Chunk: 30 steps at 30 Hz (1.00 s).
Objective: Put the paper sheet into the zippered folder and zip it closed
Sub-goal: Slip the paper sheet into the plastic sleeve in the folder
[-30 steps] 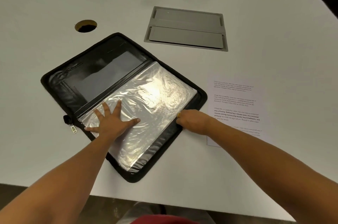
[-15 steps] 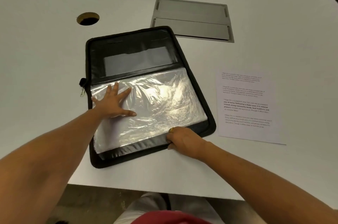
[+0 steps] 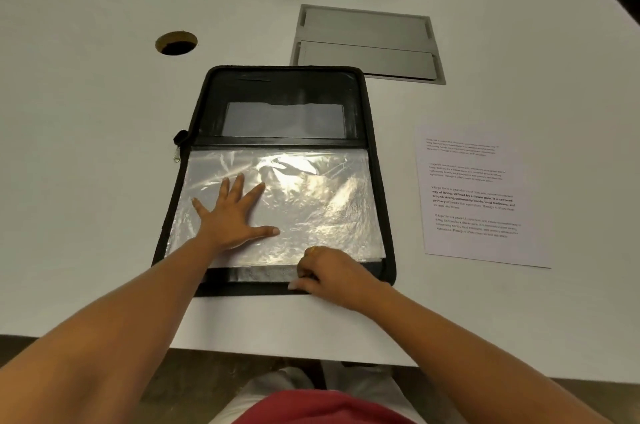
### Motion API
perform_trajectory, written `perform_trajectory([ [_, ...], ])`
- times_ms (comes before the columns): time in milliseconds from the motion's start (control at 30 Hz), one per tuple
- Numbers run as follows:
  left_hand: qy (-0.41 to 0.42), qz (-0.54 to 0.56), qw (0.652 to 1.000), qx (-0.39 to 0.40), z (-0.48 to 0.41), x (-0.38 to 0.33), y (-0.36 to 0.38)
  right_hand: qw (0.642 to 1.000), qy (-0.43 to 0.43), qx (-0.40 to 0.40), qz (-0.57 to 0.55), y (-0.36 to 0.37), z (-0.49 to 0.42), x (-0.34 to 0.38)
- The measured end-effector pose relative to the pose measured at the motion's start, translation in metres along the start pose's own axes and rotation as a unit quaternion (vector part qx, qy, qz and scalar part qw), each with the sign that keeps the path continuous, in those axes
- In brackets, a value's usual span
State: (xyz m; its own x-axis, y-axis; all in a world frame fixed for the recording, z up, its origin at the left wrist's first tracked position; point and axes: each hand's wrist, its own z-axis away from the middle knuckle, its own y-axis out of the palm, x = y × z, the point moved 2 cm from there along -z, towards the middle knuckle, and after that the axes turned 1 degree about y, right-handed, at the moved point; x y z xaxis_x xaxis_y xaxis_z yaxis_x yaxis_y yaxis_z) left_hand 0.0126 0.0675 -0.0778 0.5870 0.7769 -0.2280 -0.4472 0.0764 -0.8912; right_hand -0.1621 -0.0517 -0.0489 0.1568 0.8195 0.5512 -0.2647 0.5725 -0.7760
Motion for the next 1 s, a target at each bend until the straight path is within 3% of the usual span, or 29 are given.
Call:
perform_trajectory([
  [133, 0.012, -0.011, 1.000, -0.001, 0.007, 0.008, 0.003, 0.975, 0.073, -0.204, -0.056, -0.014, 0.006, -0.023],
  [200, 0.015, -0.006, 1.000, -0.005, 0.010, 0.011, 0.004, 0.960, 0.113, -0.251, -0.051, -0.014, 0.008, -0.034],
  [400, 0.015, -0.005, 1.000, -0.013, 0.015, 0.010, 0.006, 0.966, 0.168, -0.197, -0.021, -0.002, 0.014, -0.037],
  [600, -0.024, 0.010, 0.999, -0.042, 0.019, -0.017, 0.003, 0.945, 0.249, -0.209, -0.024, 0.000, 0.019, -0.033],
  [833, 0.019, 0.022, 0.999, -0.028, 0.024, -0.074, 0.026, 0.946, 0.264, -0.188, 0.017, 0.008, 0.022, -0.033],
  [900, 0.017, 0.021, 0.999, -0.028, 0.025, -0.077, 0.030, 0.951, 0.242, -0.190, -0.002, 0.008, 0.020, -0.031],
  [1000, 0.016, 0.022, 0.999, -0.024, 0.026, -0.076, 0.030, 0.943, 0.224, -0.213, -0.120, 0.005, 0.018, -0.028],
])
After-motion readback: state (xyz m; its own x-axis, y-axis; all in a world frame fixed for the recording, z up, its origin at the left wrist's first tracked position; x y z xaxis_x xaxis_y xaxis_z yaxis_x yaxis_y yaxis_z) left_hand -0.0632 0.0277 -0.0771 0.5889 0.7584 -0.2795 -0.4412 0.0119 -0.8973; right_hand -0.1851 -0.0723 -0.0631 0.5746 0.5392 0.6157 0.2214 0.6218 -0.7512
